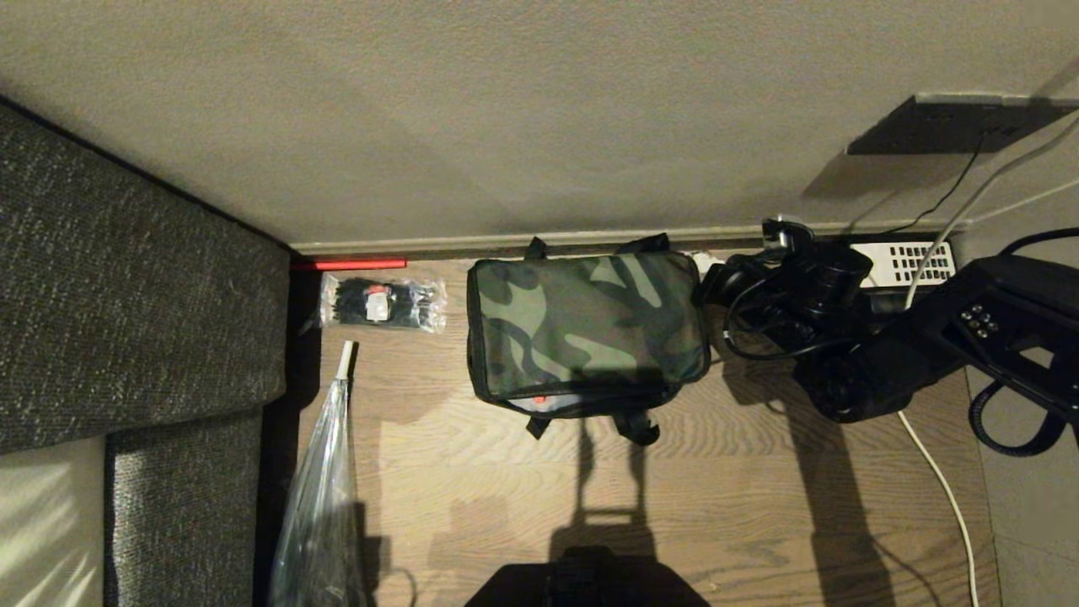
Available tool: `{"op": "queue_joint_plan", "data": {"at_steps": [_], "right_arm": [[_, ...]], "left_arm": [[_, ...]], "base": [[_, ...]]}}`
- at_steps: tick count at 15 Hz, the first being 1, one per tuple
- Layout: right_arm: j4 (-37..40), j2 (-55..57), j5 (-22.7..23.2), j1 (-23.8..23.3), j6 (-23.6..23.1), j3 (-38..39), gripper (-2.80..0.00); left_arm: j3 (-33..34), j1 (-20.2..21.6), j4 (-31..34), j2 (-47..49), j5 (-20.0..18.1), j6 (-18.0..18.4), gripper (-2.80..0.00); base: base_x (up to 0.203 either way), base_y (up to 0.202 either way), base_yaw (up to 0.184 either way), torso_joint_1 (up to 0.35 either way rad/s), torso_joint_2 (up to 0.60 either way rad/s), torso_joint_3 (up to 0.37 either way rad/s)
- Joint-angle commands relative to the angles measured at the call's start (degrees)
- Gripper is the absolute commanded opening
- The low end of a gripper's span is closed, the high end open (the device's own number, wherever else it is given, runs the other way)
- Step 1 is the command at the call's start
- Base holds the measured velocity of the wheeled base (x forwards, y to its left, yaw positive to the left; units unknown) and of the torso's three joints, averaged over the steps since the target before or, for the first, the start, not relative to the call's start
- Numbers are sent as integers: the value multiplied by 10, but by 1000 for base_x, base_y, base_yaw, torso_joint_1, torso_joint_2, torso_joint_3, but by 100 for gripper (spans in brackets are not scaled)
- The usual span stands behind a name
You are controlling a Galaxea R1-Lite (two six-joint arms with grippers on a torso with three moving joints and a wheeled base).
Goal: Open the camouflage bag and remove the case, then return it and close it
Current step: Open the top of the storage box
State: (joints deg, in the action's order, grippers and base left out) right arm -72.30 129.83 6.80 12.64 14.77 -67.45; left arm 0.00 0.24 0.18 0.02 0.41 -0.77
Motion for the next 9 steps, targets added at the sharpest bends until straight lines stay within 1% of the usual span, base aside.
{"op": "queue_joint_plan", "data": {"at_steps": [1,7,9], "right_arm": [[-4,-3,0,0,-1,9,0],[-16,-42,5,-8,-3,120,0],[-5,-79,25,-13,1,193,0]], "left_arm": [[2,0,0,-1,0,0,-280],[2,0,0,-1,0,0,-280],[2,0,0,-1,0,0,-280]], "base": [[0,0,0,0,0,0],[0,0,0,0,0,0],[0,0,0,0,0,0]]}}
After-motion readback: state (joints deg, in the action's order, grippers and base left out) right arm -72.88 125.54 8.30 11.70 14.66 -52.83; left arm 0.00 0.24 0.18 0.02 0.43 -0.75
